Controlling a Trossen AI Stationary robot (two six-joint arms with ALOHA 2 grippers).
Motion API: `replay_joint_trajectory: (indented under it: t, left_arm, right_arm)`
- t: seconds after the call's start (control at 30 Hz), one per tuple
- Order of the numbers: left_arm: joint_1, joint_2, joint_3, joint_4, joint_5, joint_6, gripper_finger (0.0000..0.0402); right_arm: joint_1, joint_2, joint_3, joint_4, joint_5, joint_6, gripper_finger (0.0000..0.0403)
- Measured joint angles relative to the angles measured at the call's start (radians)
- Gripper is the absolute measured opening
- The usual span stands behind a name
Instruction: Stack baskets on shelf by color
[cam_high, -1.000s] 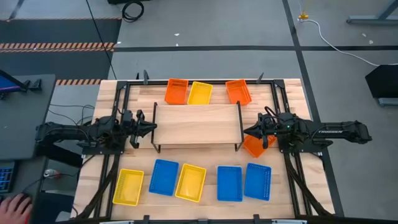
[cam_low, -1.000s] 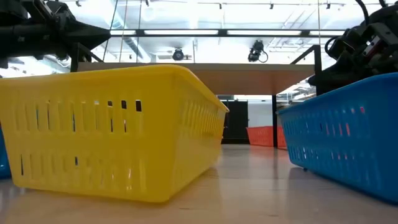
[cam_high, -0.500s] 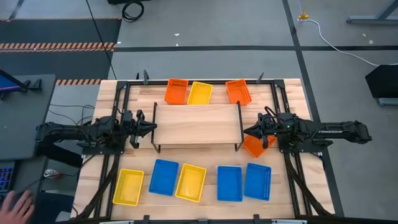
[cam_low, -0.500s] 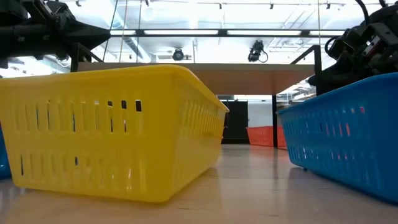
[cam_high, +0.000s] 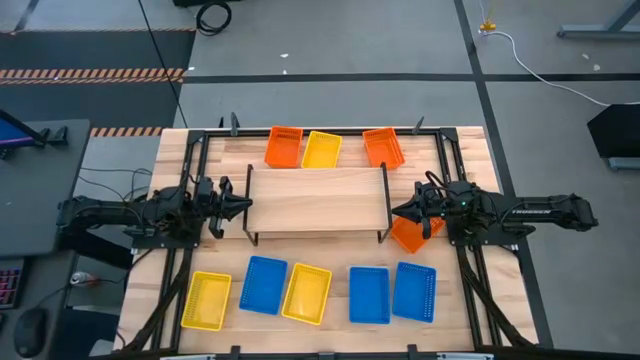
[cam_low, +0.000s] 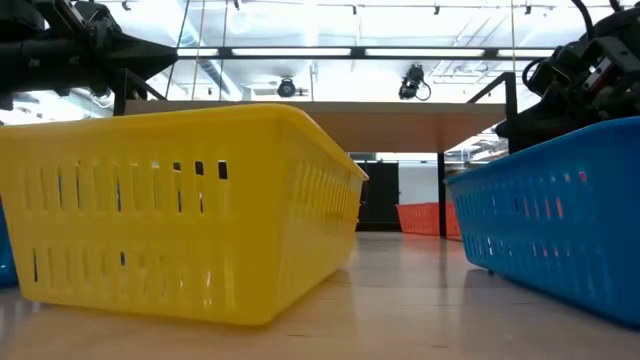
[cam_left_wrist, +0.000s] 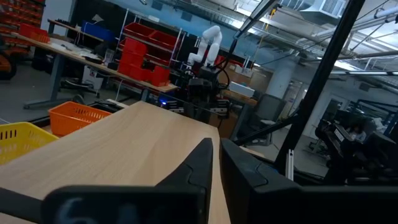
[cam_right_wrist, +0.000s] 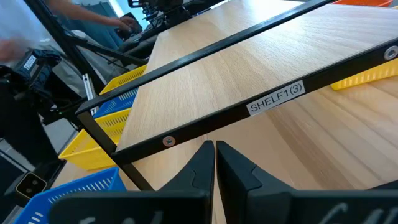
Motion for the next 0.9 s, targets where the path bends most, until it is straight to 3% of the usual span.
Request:
replay_joint_trajectory:
  t: [0.9]
  left_arm:
    - [0.000,0.000,0.000,0.000,0.000,0.000,0.0032]
  right_arm:
    - [0.000,0.000,0.000,0.000,0.000,0.000,0.0023]
